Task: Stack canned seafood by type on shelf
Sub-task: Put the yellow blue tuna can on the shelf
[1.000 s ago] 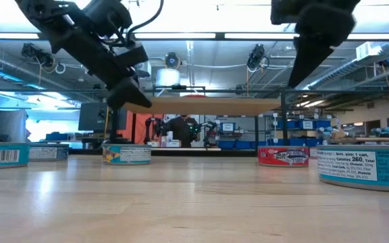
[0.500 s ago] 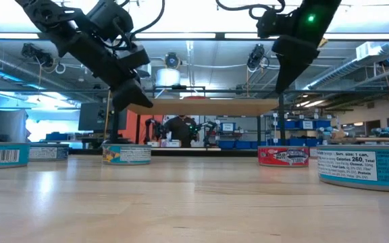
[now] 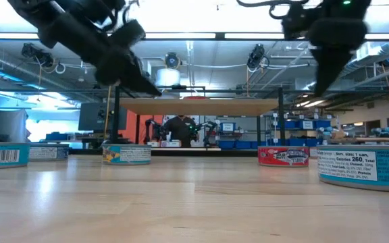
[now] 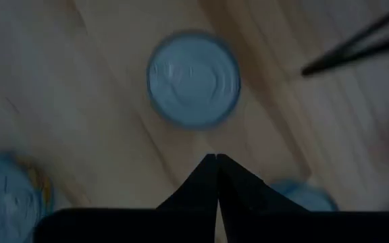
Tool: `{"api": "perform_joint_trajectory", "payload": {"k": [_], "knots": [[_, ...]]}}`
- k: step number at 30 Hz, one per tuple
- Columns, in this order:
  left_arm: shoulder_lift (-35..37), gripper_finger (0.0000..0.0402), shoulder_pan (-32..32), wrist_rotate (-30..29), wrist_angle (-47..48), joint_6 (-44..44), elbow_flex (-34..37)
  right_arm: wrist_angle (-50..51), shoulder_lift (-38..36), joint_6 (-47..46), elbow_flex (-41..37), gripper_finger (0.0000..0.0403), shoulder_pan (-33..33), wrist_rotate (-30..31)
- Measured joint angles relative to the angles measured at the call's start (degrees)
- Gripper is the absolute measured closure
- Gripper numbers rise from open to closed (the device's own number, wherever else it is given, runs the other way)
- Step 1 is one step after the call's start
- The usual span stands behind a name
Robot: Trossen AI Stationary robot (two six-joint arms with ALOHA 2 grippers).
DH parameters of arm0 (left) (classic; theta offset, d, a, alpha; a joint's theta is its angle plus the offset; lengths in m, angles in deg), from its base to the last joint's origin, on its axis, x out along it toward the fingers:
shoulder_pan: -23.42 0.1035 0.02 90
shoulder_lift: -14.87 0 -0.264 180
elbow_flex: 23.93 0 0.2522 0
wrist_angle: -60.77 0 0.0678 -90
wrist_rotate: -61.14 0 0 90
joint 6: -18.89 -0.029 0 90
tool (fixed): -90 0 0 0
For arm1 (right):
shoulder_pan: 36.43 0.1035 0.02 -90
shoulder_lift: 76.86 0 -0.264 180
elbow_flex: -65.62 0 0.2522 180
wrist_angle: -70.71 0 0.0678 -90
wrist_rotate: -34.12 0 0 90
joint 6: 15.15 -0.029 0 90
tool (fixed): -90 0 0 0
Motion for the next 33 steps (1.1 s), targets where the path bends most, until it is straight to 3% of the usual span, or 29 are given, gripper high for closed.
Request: {"api": "perform_joint_trajectory", "payload": {"k": [4,6,9,21,28,33], "knots": [[-0.45,0.0397,-3.70,11.74,-12.30,1.62,4.70,2.55,0.00,-8.28,-3.62,0.0365,2.39,-1.23],[-0.44,0.0397,-5.02,14.52,-19.48,2.92,7.30,2.55,0.01,-11.20,-6.31,0.0356,2.51,-2.69],[-0.37,0.0397,-6.46,15.16,-25.73,4.90,10.00,2.62,0.02,-13.62,-9.73,0.0339,1.90,-3.62],[-0.70,0.0396,-8.44,14.31,-25.39,6.66,10.64,0.97,0.02,-13.54,-17.15,0.0274,-4.84,-4.69],[-0.70,0.0396,-8.57,14.25,-24.41,6.64,10.66,-5.82,0.01,-10.55,-21.75,0.0270,-8.18,-6.55],[-0.70,0.0396,-8.62,14.27,-24.41,6.68,10.66,-6.11,-0.09,-8.45,-22.29,0.0295,-9.11,-6.35]]}}
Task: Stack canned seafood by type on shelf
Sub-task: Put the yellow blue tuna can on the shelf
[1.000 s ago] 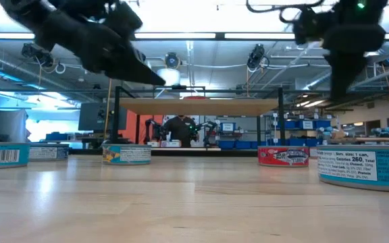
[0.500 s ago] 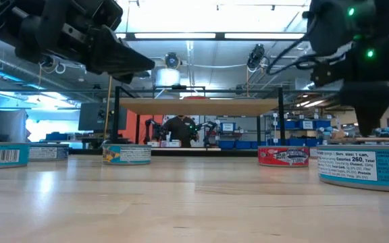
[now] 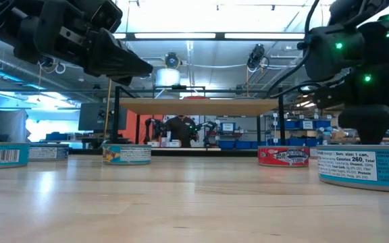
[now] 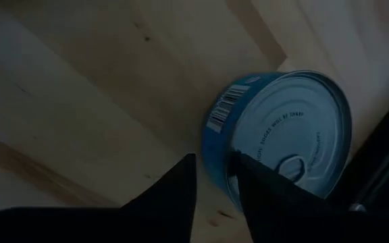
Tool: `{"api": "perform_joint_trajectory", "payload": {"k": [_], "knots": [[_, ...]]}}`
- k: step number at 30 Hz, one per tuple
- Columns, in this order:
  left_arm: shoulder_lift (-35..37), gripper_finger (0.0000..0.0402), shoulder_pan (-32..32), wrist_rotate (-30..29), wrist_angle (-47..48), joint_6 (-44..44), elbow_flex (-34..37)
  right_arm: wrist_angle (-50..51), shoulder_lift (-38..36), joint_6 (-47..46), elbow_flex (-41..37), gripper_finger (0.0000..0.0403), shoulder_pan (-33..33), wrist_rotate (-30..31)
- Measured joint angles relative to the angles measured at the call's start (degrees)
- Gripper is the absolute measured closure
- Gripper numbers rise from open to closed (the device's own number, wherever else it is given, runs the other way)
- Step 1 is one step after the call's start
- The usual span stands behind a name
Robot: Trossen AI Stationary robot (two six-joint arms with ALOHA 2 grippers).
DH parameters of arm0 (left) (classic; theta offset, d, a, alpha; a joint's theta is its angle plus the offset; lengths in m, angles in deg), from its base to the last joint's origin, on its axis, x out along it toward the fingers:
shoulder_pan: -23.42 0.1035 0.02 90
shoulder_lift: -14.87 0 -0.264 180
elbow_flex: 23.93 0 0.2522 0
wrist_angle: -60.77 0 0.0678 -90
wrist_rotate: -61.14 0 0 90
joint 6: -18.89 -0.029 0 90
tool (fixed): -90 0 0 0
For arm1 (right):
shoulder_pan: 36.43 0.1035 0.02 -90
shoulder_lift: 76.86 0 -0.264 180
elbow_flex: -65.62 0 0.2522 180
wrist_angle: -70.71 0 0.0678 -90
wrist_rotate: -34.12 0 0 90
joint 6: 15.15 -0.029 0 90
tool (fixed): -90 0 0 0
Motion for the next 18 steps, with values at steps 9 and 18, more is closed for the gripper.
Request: {"api": "perform_joint_trajectory", "payload": {"k": [9,18], "knots": [[0.00,0.0396,0.02,0.00,-0.06,-0.17,-0.02,-0.22,0.09,4.91,1.93,0.0393,-0.11,-0.96],[0.00,0.0396,0.02,0.00,-0.20,-0.18,-0.02,-2.90,0.02,11.06,10.84,0.0398,2.61,-4.39]]}}
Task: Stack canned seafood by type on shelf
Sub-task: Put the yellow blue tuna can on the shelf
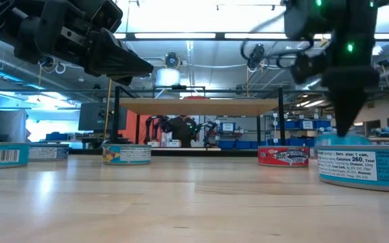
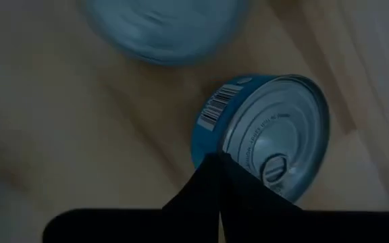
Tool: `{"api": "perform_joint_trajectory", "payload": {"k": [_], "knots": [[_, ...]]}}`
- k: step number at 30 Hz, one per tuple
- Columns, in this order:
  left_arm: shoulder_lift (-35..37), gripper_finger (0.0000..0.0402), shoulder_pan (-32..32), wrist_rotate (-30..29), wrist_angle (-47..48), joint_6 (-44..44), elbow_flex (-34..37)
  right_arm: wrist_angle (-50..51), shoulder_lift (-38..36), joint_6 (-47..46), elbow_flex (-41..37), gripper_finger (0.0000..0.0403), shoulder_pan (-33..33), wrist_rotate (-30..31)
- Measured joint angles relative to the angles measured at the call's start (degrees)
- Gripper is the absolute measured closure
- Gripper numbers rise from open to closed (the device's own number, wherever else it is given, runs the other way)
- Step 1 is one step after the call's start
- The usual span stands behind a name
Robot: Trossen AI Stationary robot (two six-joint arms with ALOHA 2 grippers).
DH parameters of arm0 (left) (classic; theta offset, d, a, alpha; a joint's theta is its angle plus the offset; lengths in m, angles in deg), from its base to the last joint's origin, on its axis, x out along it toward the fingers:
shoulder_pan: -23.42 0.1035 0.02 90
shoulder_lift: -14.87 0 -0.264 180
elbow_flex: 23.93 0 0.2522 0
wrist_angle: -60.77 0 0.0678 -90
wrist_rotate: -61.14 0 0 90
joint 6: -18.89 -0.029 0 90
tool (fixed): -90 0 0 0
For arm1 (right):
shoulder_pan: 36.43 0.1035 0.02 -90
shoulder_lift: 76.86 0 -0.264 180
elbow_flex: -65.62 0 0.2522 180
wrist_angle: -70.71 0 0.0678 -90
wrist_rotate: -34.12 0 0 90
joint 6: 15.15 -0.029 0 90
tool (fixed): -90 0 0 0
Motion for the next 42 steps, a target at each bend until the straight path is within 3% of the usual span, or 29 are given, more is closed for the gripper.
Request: {"api": "perform_joint_trajectory", "payload": {"k": [15,31,42], "knots": [[0.00,0.0396,0.00,0.00,0.13,0.00,-0.02,-18.31,-0.02,1.87,5.26,0.0400,4.67,-7.86],[0.00,0.0396,-0.07,0.02,0.21,1.29,-0.04,-58.43,-0.08,-12.08,-8.99,0.0402,4.32,-11.89],[0.00,0.0396,-0.07,0.02,0.24,1.64,-0.04,-64.86,-0.28,-16.08,-14.99,0.0396,4.33,-12.12]]}}
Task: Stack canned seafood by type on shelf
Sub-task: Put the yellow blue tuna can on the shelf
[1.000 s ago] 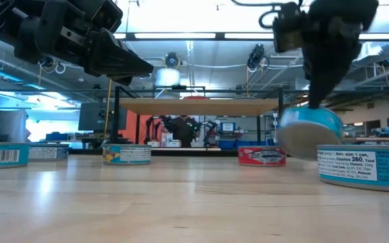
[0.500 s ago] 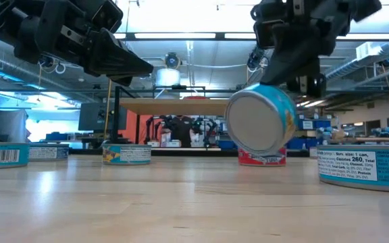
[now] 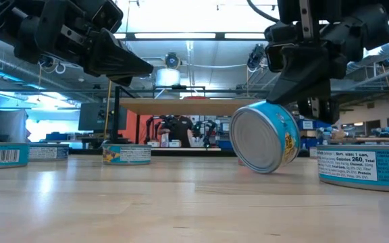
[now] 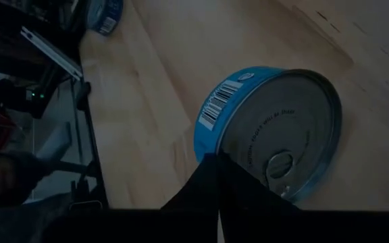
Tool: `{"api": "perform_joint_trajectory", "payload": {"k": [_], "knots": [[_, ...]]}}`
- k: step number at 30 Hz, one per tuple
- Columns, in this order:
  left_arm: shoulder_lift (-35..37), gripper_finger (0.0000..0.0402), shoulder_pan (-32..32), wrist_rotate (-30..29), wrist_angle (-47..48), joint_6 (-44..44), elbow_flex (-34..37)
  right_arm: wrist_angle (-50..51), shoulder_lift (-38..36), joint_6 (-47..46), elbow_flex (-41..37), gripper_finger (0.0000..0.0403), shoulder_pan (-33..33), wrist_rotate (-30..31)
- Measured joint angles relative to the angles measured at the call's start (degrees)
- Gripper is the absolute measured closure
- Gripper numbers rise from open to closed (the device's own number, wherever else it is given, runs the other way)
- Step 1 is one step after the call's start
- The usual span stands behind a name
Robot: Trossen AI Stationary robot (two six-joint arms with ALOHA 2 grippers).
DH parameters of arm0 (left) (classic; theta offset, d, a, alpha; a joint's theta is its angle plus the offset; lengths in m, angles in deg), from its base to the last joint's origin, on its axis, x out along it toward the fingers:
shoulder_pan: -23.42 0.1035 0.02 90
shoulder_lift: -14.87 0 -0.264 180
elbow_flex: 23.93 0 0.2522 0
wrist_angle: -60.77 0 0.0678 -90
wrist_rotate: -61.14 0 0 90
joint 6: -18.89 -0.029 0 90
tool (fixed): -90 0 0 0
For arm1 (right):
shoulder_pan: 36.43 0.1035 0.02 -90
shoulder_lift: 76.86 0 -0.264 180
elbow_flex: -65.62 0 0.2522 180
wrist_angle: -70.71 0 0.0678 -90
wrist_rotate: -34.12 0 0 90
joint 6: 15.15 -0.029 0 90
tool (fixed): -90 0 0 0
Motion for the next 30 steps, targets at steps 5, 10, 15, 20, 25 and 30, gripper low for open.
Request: {"api": "perform_joint_trajectory", "payload": {"k": [5,10,15,20,25,30], "knots": [[0.00,0.0396,0.00,0.00,-0.02,1.02,0.00,0.38,0.07,0.40,0.24,0.0385,-0.14,-0.05],[0.00,0.0396,0.00,0.00,-0.02,1.03,0.00,0.74,0.20,0.93,0.22,0.0378,-0.67,-0.12],[0.00,0.0396,0.00,0.02,0.00,1.03,0.00,1.08,0.24,1.43,0.20,0.0369,-1.42,-0.14],[0.00,0.0390,0.00,0.03,-0.02,1.03,0.00,1.57,0.24,1.82,0.20,0.0347,-2.31,-0.18],[-0.02,0.0371,-0.06,1.01,-0.02,1.03,0.00,2.41,0.24,3.37,0.20,0.0310,-2.68,-0.23],[-0.02,0.0367,-0.07,-0.20,-0.09,1.80,0.00,2.36,0.24,5.38,0.20,0.0286,-2.68,-1.10]]}}
